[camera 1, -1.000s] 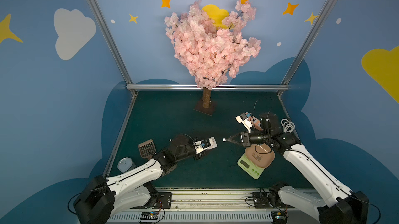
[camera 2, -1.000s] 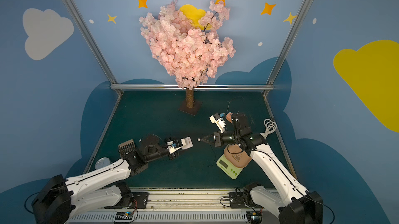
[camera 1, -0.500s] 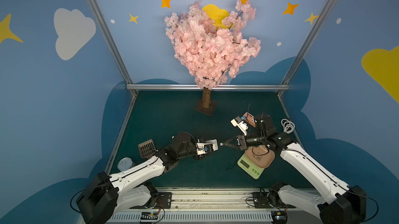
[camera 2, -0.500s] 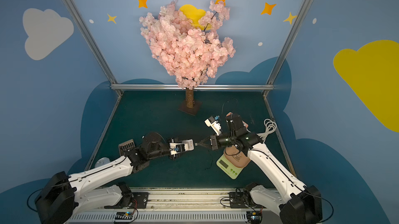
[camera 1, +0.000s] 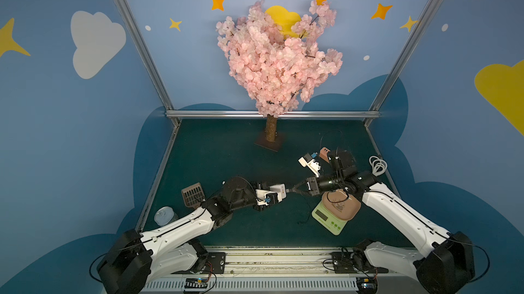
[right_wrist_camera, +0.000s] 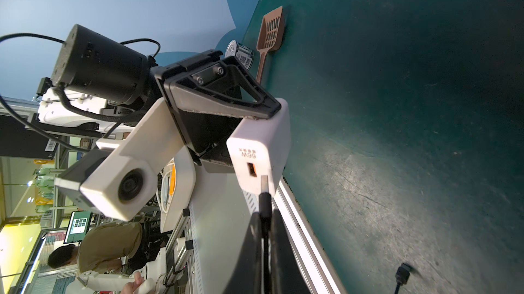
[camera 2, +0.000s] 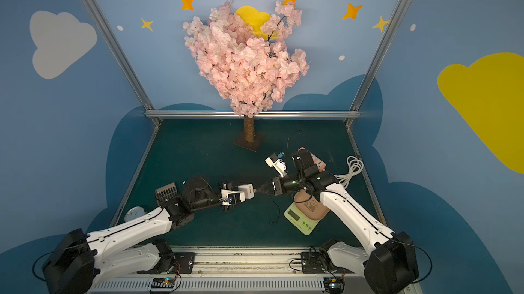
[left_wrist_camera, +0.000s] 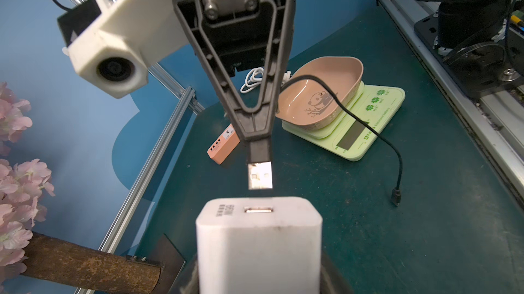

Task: Charge the electronic scale
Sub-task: Insert the charging cable into the plug.

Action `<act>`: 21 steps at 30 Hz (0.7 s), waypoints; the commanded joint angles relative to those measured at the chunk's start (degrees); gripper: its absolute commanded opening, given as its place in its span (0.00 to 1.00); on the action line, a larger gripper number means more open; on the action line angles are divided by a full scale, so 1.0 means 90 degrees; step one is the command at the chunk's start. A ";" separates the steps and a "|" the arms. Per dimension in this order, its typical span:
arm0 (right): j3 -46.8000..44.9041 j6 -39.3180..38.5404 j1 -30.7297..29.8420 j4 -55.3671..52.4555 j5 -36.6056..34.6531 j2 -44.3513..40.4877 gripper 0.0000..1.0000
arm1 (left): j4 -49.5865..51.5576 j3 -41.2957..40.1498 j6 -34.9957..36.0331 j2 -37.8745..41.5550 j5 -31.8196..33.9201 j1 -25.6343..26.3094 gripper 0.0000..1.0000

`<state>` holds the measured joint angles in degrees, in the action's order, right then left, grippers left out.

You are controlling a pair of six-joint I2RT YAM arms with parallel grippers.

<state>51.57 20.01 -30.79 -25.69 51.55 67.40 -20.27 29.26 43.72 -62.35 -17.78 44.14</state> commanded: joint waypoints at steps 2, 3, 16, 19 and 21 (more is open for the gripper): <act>0.0244 0.0214 -0.0107 0.0335 0.0151 0.0126 0.00 | -0.0207 0.0009 0.0058 0.0045 0.0016 -0.0022 0.24; 0.0251 0.0235 -0.0124 0.0338 0.0145 0.0152 0.00 | -0.0203 0.0014 0.0063 0.0025 0.0048 -0.0022 0.24; 0.0226 0.0216 -0.0237 0.0353 -0.0220 0.0309 0.00 | -0.0244 0.0065 -0.0022 -0.0143 0.0090 -0.0022 0.24; 0.0266 0.0140 -0.0262 0.0205 -0.0355 0.0343 0.00 | -0.0304 0.0063 -0.0032 -0.0136 0.0138 -0.0022 0.24; 0.0276 0.0112 -0.0287 0.0165 -0.0407 0.0367 0.00 | -0.0320 0.0084 -0.0033 -0.0133 0.0191 -0.0022 0.24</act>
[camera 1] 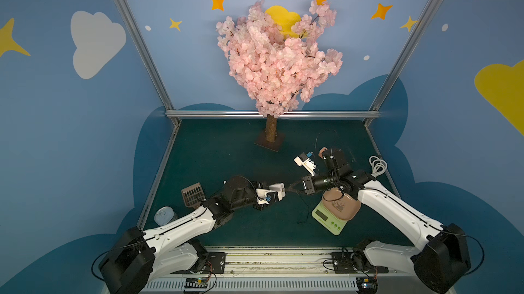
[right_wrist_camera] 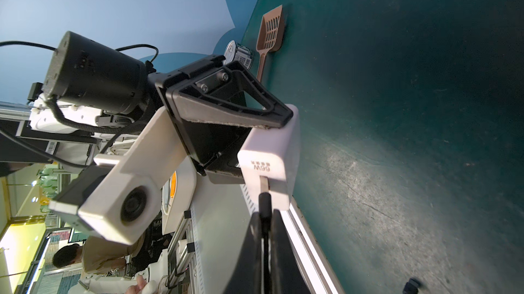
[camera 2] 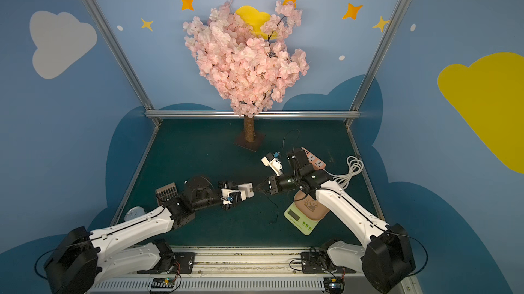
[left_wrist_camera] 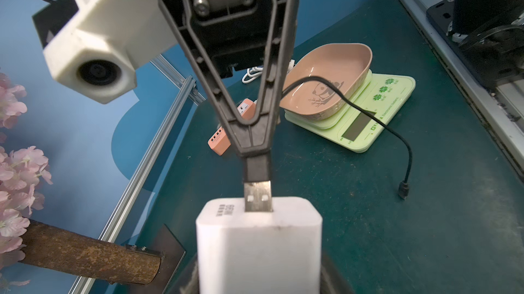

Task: Charge the electronic scale
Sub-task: Insert the charging cable into the plug.

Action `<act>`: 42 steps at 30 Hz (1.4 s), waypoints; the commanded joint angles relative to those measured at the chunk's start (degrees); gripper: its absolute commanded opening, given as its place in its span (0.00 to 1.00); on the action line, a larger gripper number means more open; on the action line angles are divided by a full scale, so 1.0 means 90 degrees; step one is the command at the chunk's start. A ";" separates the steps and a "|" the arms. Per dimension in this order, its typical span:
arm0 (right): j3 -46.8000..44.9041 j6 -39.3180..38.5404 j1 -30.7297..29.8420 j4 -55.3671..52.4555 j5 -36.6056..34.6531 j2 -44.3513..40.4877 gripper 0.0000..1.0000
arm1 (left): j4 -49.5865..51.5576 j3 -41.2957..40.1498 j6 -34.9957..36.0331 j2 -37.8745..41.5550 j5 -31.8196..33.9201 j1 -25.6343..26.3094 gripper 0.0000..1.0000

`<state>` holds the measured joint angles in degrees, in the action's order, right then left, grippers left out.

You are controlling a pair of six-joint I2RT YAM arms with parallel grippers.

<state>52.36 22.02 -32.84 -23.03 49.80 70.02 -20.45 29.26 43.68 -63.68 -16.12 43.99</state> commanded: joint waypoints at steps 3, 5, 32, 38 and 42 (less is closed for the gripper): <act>0.0227 -0.0178 -0.0113 -0.0273 -0.0467 0.0091 0.00 | -0.0300 0.0094 -0.0027 0.0013 0.0023 -0.0003 0.24; 0.0273 -0.0216 -0.0155 -0.0358 -0.0622 0.0080 0.00 | -0.0300 0.0108 -0.0027 0.0015 -0.0001 0.0000 0.24; 0.0461 -0.0424 -0.0794 -0.0618 -0.2073 -0.0096 0.00 | -0.0367 0.0159 -0.0152 -0.0010 0.0006 0.0005 0.22; 0.0423 -0.0428 -0.0833 -0.0492 -0.2019 -0.0058 0.00 | -0.0401 0.0199 -0.0244 -0.0053 -0.0051 0.0010 0.22; 0.0340 -0.0332 -0.0879 -0.0245 -0.1944 0.0030 0.00 | -0.0517 0.0234 -0.0269 -0.0153 -0.0008 0.0061 0.22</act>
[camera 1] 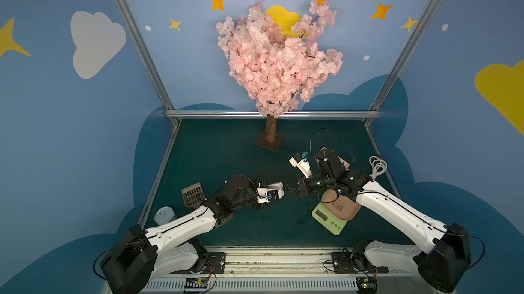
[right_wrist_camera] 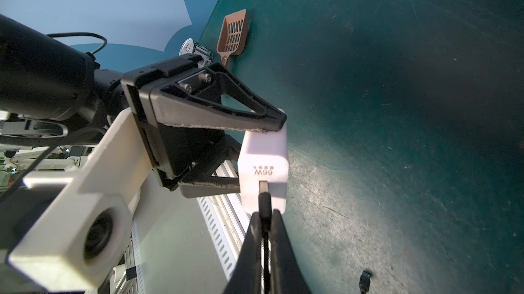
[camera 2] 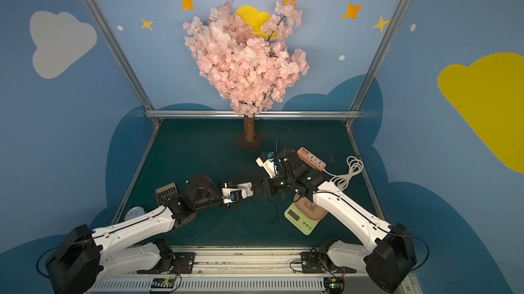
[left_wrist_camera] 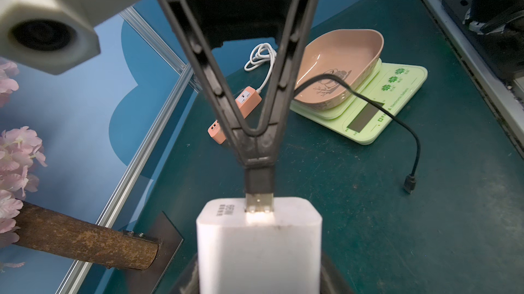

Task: Charge the electronic scale
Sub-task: Insert the charging cable into the plug.

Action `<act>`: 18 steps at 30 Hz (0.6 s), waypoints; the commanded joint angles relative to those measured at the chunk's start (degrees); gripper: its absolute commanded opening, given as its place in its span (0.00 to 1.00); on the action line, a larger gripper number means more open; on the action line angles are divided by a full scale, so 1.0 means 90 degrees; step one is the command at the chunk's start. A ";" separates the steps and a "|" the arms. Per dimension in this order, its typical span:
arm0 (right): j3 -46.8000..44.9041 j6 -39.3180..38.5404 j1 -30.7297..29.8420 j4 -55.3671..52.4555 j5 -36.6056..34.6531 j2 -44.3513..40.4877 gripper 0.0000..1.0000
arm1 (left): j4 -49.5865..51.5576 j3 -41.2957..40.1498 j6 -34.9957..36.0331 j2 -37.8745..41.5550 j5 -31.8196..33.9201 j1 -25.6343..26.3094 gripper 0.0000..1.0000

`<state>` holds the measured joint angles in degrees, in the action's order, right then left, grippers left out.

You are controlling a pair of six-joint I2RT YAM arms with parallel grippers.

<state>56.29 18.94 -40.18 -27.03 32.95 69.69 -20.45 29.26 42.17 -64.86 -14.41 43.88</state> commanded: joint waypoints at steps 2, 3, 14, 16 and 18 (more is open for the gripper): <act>-0.0129 0.0037 -0.0075 0.0282 -0.0039 0.0149 0.00 | -0.0615 0.0237 -0.0147 -0.0045 -0.0195 0.0112 0.22; -0.0137 0.0039 -0.0083 0.0314 -0.0027 0.0191 0.00 | -0.0709 0.0218 -0.0163 -0.0035 -0.0219 0.0117 0.22; -0.0065 0.0039 -0.0147 0.0444 -0.0064 0.0464 0.05 | -0.0962 0.0158 -0.0164 -0.0306 -0.0012 0.0164 0.23; -0.0056 -0.0002 -0.0149 0.0393 -0.0091 0.0469 0.14 | -0.1066 0.0088 -0.0194 -0.0359 0.0066 0.0154 0.23; -0.0005 -0.0077 -0.0135 0.0255 -0.0145 0.0415 0.28 | -0.1160 0.0019 -0.0229 -0.0441 0.0077 0.0140 0.23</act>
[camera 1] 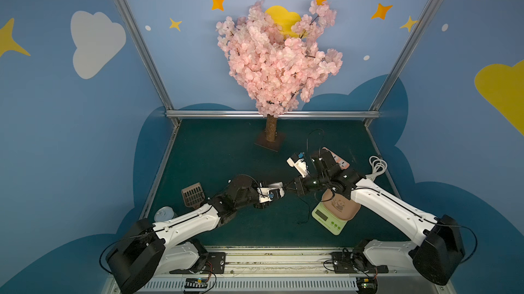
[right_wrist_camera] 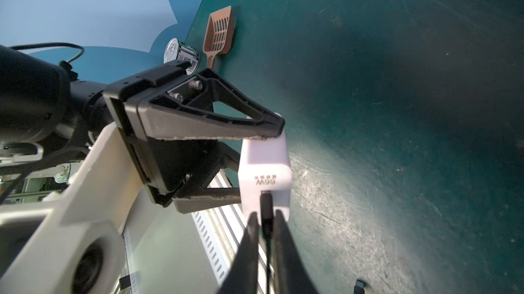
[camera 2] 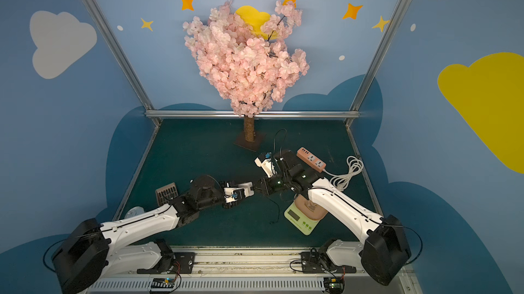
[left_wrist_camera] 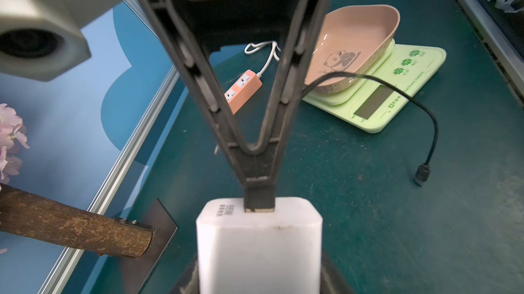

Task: Charge the electronic scale
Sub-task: Insert the charging cable into the plug.

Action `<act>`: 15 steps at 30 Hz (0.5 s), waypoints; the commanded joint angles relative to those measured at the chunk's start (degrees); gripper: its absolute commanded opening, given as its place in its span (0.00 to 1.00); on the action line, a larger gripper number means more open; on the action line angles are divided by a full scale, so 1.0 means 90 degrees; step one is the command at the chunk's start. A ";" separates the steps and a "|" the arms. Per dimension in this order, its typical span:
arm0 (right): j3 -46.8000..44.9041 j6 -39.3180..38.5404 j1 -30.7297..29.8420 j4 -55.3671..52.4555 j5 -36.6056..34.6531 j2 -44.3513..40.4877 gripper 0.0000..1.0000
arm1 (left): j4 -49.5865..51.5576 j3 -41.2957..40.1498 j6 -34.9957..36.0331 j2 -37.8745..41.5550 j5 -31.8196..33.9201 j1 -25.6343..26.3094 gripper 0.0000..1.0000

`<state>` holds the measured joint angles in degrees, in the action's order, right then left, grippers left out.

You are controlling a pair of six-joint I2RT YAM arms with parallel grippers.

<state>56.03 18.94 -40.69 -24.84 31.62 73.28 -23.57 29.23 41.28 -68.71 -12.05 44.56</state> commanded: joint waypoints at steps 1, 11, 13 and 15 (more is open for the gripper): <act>0.0078 -0.0160 -0.0063 -0.0103 0.0003 -0.0018 0.35 | -0.0868 -0.0031 -0.0166 -0.0059 0.0033 0.0059 0.22; -0.0303 -0.0703 0.0046 0.0152 -0.1044 -0.1013 0.67 | -0.1535 -0.0232 -0.0549 -0.0439 0.0163 -0.0049 0.23; -0.0548 -0.0640 0.0048 0.0540 -0.1136 -0.1165 0.71 | -0.1611 -0.0187 -0.0665 -0.0478 0.0157 -0.0052 0.24; -0.0671 -0.0570 0.0048 0.0816 -0.1092 -0.1208 0.73 | -0.1719 -0.0130 -0.0785 -0.0528 0.0187 -0.0049 0.24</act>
<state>52.03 14.33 -40.58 -22.24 23.90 62.85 -34.61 27.20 36.86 -73.25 -10.48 44.29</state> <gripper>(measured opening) 0.725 0.519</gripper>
